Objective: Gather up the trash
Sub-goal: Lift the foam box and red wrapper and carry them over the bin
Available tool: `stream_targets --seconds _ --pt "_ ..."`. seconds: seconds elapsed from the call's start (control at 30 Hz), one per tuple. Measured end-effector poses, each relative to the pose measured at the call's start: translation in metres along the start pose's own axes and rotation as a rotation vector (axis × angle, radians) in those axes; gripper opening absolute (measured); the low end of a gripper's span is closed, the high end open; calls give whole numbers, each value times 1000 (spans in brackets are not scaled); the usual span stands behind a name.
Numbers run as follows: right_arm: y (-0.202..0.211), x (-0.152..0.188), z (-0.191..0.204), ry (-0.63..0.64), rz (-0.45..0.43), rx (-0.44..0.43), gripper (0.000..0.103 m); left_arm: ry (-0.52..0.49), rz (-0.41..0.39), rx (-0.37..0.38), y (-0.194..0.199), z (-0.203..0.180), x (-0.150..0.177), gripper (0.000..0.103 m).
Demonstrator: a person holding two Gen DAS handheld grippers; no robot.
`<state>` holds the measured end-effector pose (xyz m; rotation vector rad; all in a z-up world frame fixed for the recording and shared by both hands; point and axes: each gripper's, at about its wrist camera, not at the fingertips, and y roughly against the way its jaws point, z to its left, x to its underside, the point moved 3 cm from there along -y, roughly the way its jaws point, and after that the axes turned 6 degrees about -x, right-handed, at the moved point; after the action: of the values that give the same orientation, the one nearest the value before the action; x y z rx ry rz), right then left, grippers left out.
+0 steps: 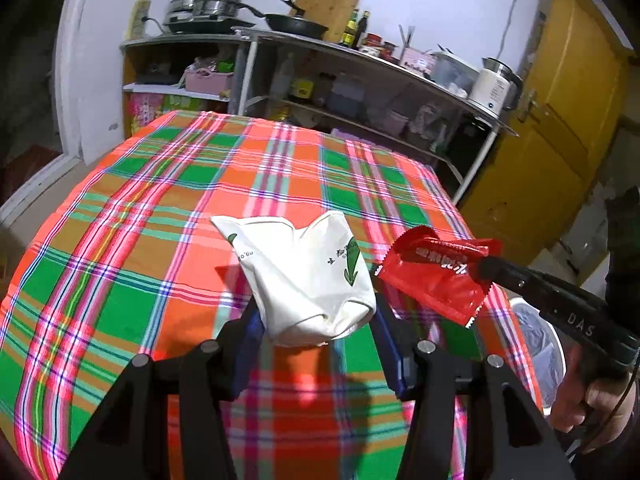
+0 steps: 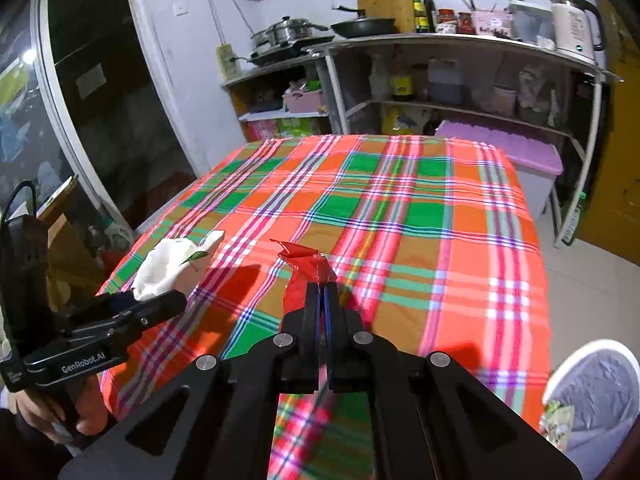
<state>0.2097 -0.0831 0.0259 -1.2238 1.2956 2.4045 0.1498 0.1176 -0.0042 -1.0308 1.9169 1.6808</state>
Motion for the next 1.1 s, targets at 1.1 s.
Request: stream_targets --seconds 1.1 --pt "153 69 -73 -177 -183 132 2 -242 12 156 25 -158 37 54"
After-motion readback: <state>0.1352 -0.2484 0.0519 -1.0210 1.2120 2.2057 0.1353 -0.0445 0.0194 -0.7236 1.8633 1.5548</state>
